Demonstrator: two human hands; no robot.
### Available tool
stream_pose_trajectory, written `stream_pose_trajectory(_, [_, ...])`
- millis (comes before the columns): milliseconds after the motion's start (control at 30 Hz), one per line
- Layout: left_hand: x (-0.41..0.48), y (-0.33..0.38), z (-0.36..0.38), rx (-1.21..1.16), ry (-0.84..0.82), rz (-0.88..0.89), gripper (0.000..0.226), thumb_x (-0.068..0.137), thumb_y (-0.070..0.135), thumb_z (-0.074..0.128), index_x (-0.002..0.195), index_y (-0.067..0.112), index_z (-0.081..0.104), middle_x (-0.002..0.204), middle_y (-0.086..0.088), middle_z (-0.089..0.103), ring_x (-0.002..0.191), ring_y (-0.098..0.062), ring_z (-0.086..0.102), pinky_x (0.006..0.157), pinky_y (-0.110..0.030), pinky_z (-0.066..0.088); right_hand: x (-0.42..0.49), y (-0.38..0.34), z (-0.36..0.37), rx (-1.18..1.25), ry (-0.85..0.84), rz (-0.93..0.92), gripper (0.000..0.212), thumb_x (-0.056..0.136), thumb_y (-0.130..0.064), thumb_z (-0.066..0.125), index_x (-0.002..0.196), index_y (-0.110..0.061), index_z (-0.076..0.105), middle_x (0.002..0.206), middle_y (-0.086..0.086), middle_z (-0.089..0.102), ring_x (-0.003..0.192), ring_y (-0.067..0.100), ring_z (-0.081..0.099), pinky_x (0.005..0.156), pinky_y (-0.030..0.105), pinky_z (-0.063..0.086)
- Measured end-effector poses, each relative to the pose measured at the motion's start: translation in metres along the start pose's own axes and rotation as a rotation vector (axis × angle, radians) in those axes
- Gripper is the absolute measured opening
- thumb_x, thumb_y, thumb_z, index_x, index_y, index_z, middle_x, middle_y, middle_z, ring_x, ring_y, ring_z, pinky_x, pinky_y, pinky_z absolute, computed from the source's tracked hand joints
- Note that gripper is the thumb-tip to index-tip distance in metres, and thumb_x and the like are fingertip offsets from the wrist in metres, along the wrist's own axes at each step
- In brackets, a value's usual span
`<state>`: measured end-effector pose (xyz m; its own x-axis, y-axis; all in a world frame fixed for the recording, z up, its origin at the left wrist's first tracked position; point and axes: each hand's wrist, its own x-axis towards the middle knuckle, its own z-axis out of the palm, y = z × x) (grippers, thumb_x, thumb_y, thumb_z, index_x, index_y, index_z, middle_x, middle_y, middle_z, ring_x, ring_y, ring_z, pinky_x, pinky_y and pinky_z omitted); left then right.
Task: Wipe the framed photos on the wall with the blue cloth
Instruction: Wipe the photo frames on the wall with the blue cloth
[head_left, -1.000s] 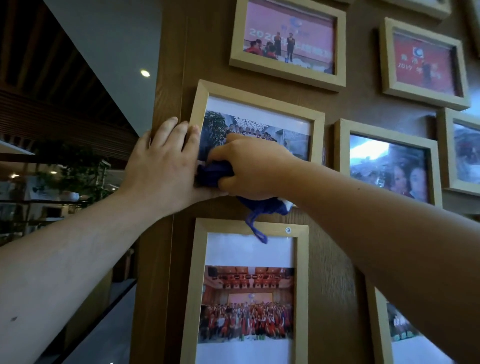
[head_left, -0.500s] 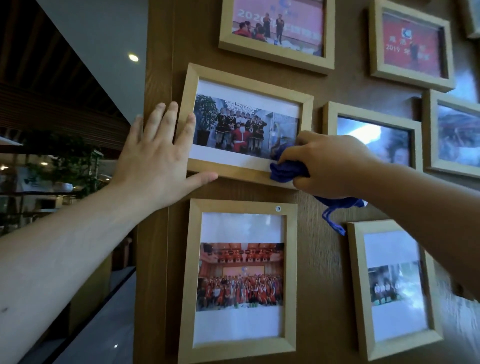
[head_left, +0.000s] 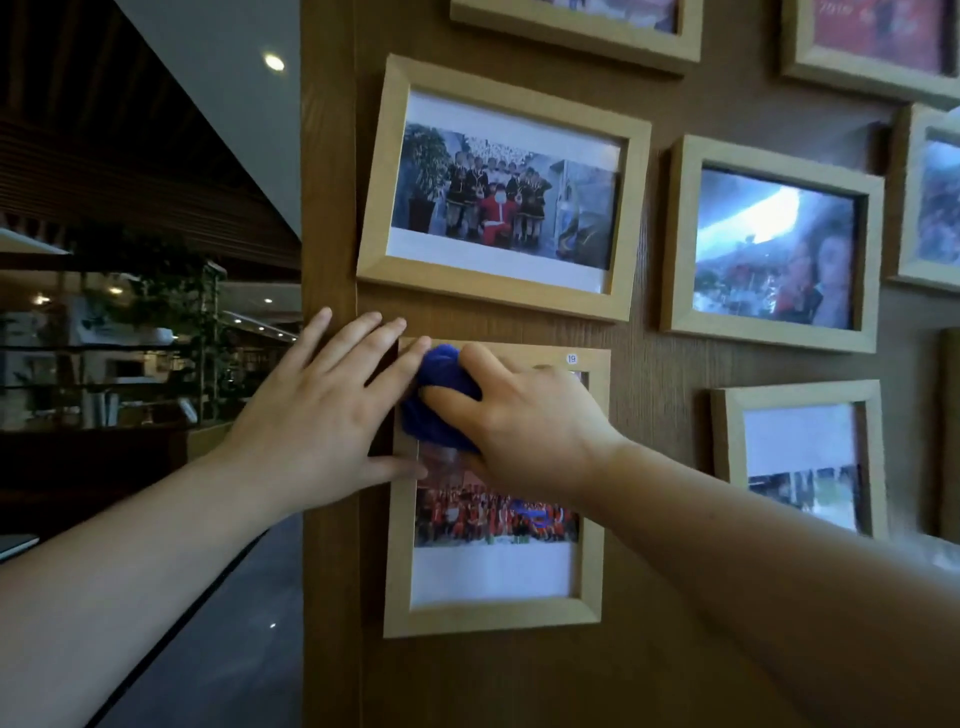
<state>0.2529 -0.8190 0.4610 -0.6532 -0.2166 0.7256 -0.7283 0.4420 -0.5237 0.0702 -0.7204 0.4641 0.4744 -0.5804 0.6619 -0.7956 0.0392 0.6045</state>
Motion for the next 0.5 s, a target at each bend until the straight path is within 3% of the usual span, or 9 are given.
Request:
stream_pose_trajectory(167, [0.002,-0.001,0.0,0.007,0.008,-0.006,0.108,0.066,0.085,0.029,0.148,0.017,0.02,0.153,-0.013,0.035,0.143,-0.028,0.027,0.117,-0.054,0.017,-0.014,0.008,0.01,-0.059,-0.032,0.066,0.047,0.083,-0.036,0.059,0.127,-0.021,0.049,0.11,0.014,0.049,0.078,0.032,0.057,0.047,0.035,0.043])
stream_pose_trajectory(333, [0.002,-0.001,0.004,0.023,0.017,0.006,0.109,0.066,0.084,0.039,0.148,0.015,0.019,0.153,-0.014,0.034,0.143,-0.029,0.025,0.117,-0.054,0.015,-0.046,0.031,0.006,-0.154,-0.128,0.184,0.04,0.081,-0.035,0.059,0.119,-0.025,0.052,0.106,0.012,0.05,0.074,0.03,0.056,0.044,0.03,0.033])
stream_pose_trajectory(467, [0.001,0.001,0.002,0.019,0.025,0.006,0.109,0.065,0.082,0.04,0.148,0.014,0.021,0.152,-0.016,0.035,0.142,-0.03,0.027,0.117,-0.056,0.016,-0.06,0.033,-0.002,-0.174,-0.171,0.268,0.029,0.083,-0.039,0.055,0.109,-0.025,0.055,0.102,0.008,0.049,0.062,0.021,0.042,0.044,0.026,0.019])
stream_pose_trajectory(500, [0.001,0.001,0.002,0.016,0.025,0.003,0.109,0.064,0.082,0.041,0.148,0.014,0.021,0.152,-0.016,0.035,0.142,-0.03,0.027,0.117,-0.056,0.016,-0.059,0.029,-0.002,-0.157,-0.17,0.264,0.03,0.084,-0.04,0.054,0.11,-0.025,0.054,0.103,0.007,0.048,0.061,0.02,0.04,0.043,0.025,0.021])
